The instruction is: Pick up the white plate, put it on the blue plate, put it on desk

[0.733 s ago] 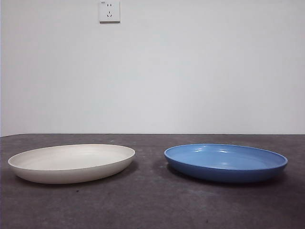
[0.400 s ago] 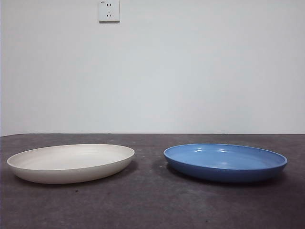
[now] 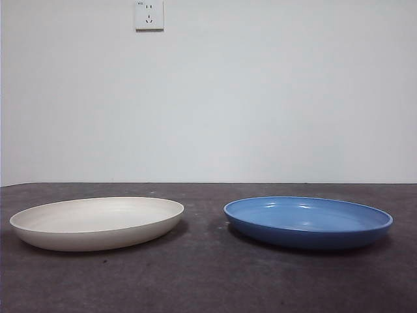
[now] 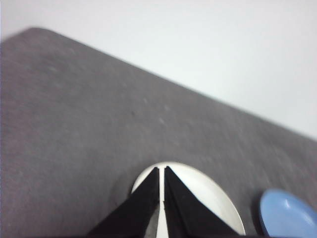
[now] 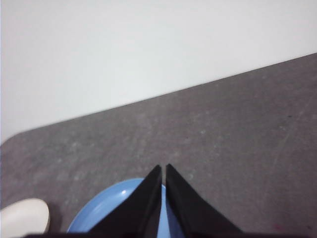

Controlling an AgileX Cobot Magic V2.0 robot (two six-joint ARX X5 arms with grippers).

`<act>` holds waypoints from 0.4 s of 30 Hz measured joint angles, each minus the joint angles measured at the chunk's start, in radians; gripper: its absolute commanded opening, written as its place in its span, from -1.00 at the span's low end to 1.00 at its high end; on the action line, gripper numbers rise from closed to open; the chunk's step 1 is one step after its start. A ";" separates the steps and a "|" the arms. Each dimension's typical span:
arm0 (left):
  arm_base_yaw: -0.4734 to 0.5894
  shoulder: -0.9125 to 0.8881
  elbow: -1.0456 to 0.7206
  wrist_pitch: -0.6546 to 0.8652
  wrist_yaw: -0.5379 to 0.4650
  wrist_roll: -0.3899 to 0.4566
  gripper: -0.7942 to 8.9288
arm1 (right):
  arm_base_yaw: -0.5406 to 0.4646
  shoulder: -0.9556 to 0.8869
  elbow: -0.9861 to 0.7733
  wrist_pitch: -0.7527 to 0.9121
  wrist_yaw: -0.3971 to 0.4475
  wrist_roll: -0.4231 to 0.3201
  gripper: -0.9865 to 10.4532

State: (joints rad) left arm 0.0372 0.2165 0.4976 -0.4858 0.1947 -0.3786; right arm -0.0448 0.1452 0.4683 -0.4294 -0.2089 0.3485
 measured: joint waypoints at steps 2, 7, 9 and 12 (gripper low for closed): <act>0.000 0.058 0.070 -0.064 0.034 0.040 -0.81 | 0.000 0.055 0.075 -0.069 -0.007 -0.031 -0.81; -0.001 0.221 0.231 -0.216 0.144 0.161 -0.81 | 0.000 0.229 0.278 -0.282 -0.104 -0.143 -0.81; -0.004 0.272 0.274 -0.254 0.188 0.194 -0.81 | 0.000 0.296 0.350 -0.359 -0.134 -0.187 -0.81; -0.023 0.349 0.335 -0.304 0.265 0.237 -0.81 | 0.001 0.386 0.444 -0.466 -0.175 -0.251 -0.81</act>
State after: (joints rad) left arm 0.0143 0.5655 0.8330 -0.7902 0.4595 -0.1417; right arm -0.0437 0.5312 0.9127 -0.8955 -0.3836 0.0978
